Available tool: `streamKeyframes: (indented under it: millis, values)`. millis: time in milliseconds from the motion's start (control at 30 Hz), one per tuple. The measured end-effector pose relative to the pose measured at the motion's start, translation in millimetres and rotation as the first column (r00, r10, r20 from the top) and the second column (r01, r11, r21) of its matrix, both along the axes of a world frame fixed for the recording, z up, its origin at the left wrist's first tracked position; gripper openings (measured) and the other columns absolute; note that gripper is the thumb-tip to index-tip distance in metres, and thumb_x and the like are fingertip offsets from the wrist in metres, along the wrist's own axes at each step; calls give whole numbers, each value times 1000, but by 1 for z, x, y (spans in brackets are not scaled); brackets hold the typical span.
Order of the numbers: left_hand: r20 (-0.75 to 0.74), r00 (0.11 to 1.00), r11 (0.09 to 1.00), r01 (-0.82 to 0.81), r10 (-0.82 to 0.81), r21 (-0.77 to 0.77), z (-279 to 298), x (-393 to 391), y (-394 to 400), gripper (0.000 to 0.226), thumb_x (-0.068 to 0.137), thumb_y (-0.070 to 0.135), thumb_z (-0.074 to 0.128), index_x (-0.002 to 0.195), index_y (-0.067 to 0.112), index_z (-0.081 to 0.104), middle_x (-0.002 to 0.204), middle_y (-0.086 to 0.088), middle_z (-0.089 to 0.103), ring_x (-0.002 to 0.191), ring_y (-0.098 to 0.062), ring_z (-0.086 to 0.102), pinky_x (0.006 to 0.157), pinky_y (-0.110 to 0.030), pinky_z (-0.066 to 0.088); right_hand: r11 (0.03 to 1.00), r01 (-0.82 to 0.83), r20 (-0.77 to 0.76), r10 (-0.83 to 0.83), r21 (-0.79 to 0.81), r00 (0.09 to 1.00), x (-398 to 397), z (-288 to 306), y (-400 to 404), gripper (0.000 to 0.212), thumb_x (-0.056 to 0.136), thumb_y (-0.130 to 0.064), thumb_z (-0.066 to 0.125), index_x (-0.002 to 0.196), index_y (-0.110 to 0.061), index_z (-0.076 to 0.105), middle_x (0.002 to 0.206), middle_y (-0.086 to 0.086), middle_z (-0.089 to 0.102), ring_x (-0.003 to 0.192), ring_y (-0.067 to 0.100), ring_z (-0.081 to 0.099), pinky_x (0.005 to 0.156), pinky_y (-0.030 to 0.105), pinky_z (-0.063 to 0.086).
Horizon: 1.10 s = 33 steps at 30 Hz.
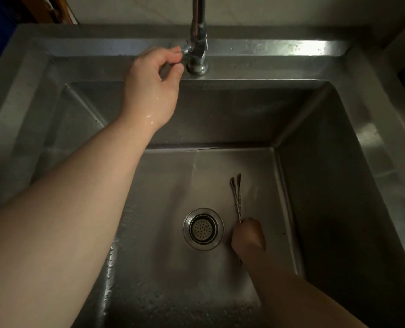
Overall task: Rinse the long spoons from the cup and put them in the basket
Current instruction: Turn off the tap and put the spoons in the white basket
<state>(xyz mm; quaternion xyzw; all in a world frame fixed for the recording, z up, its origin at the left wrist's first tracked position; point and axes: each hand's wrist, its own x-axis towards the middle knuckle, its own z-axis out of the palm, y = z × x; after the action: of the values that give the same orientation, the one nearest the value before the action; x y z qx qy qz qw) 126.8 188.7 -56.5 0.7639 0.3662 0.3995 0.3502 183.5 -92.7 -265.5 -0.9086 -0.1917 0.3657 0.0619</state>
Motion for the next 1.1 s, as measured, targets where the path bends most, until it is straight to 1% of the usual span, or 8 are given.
streamKeyframes:
  millis: [100, 200, 433, 600, 800, 900, 1000, 1100]
  values:
    - [-11, 1000, 1000, -7, 7, 10, 1, 0, -1, 24, 89, 23, 63, 110, 15, 72, 114, 12, 67, 112, -6, 66, 104, -30, 50, 996, 79, 8, -79, 49, 997, -2, 3, -1, 35, 98, -13, 36, 122, -9, 61, 124, 15, 61, 95, 17, 55, 82, 26, 41]
    - [-16, 1000, 1000, -10, 10, 17, 2, 0, -2, 25, 89, 23, 62, 111, 16, 72, 114, 13, 66, 113, -6, 66, 104, -28, 49, 996, -89, 72, 89, 2, 993, -7, 11, -1, 36, 98, -13, 35, 123, -9, 61, 128, 12, 61, 117, 29, 52, 97, 35, 37]
    - [-45, 998, 999, -30, 32, 37, 4, 0, -7, 27, 90, 20, 61, 112, 11, 72, 118, 8, 67, 114, -10, 66, 105, -32, 49, 970, 165, -82, -152, 177, 985, -20, 28, 5, 22, 100, -12, 40, 113, -5, 57, 113, 14, 64, 106, 30, 62, 83, 30, 45]
    - [-180, 983, 999, -13, 20, 41, 10, -2, -21, 36, 95, 15, 55, 130, 11, 62, 140, -2, 59, 125, -17, 59, 110, -36, 44, 921, 164, -105, -135, 352, 985, -30, 60, 12, 11, 98, -17, 48, 88, -13, 53, 76, -2, 57, 77, 26, 59, 63, 26, 36]
    - [-279, 960, 996, -29, 5, -85, 19, -9, -45, 61, 96, 18, 58, 153, 16, 36, 159, -1, 37, 141, -17, 42, 118, -37, 34, 814, 226, -189, -146, 536, 971, -34, 123, 15, 8, 91, -15, 57, 86, -20, 62, 74, -9, 63, 72, 14, 60, 62, 23, 44]
    - [-210, 973, 969, -140, 96, -205, 23, -13, -66, 65, 94, 22, 62, 153, 21, 33, 147, 3, 48, 123, -11, 54, 103, -30, 44, 752, 284, -241, -170, 595, 955, -32, 157, 7, 9, 88, -16, 62, 86, -24, 65, 75, -8, 68, 71, 5, 61, 60, 14, 43]
    - [-184, 973, 911, -199, 139, -361, 27, -18, -96, 44, 95, 30, 61, 136, 19, 50, 120, 5, 63, 98, -14, 64, 88, -29, 48, 686, 352, -292, -208, 636, 933, -29, 192, -2, 14, 87, -14, 64, 83, -27, 67, 73, -10, 71, 70, 1, 64, 59, 10, 44]
    - [-61, 996, 739, -93, 70, -667, 40, -19, -135, 37, 87, 58, 53, 105, 27, 62, 108, 5, 75, 61, -2, 63, 61, -28, 43, 634, 367, -300, -215, 681, 929, -25, 229, -13, 22, 87, -10, 65, 79, -30, 65, 75, -21, 72, 68, -6, 64, 59, 6, 44]
